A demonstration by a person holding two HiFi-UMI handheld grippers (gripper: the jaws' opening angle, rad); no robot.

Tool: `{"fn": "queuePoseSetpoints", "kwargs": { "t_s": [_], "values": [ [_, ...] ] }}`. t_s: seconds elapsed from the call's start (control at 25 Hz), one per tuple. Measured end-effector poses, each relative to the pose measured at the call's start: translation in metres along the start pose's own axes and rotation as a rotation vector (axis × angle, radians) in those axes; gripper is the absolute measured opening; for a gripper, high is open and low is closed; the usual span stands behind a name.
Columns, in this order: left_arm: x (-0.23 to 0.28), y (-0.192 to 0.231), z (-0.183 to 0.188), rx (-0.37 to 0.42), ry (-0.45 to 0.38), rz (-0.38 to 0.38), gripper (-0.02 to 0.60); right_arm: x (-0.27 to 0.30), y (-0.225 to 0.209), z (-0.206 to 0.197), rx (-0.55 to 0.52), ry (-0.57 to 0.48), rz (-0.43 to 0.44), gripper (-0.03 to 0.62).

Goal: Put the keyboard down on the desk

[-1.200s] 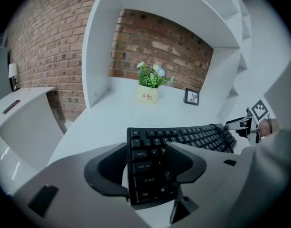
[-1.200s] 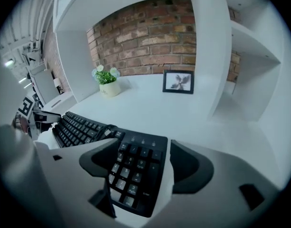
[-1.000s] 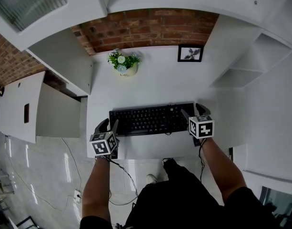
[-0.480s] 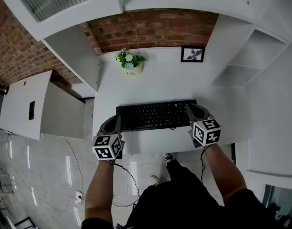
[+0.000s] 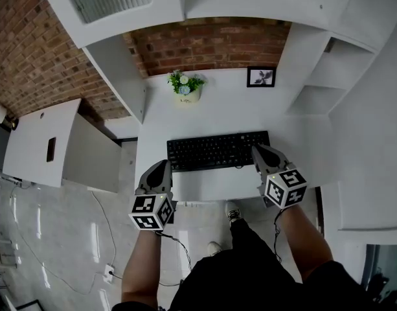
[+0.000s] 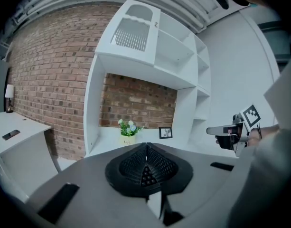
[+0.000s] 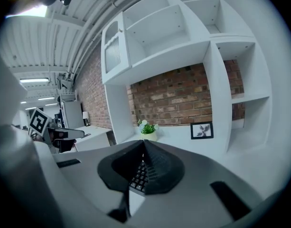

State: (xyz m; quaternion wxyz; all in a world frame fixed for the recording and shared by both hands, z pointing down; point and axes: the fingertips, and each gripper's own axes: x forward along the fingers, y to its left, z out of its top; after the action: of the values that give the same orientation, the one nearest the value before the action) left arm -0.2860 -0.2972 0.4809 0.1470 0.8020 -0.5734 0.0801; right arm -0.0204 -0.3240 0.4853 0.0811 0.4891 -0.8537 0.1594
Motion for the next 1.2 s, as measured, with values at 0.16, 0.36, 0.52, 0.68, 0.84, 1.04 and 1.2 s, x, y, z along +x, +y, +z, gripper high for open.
{"fn": "queuePoseSetpoints", "kwargs": {
  "t_s": [0.16, 0.36, 0.52, 0.68, 0.84, 1.04, 1.2],
  "values": [
    [-0.028, -0.01, 0.002, 0.022, -0.013, -0.018, 0.02, -0.027, 0.022, 0.006, -0.019, -0.027, 0.005, 0.018],
    [-0.061, -0.022, -0.009, 0.028, 0.004, -0.046, 0.02, -0.064, 0.044, 0.0, -0.024, -0.042, -0.017, 0.018],
    [-0.085, -0.031, -0.011, 0.029, 0.002, -0.07, 0.02, -0.089, 0.059, -0.005, -0.034, -0.048, -0.031, 0.018],
    [-0.103, -0.038, -0.014, 0.02, -0.008, -0.076, 0.02, -0.108, 0.068, -0.01, -0.027, -0.049, -0.037, 0.018],
    [-0.113, -0.04, -0.016, 0.016, -0.039, -0.065, 0.02, -0.119, 0.073, -0.01, -0.036, -0.055, -0.032, 0.018],
    [-0.126, -0.047, -0.024, 0.001, -0.039, -0.043, 0.018, -0.13, 0.077, -0.01, -0.041, -0.057, -0.009, 0.018],
    [-0.131, -0.061, -0.028, -0.012, -0.037, -0.031, 0.018, -0.14, 0.075, -0.011, -0.038, -0.057, 0.018, 0.017]
  ]
}}
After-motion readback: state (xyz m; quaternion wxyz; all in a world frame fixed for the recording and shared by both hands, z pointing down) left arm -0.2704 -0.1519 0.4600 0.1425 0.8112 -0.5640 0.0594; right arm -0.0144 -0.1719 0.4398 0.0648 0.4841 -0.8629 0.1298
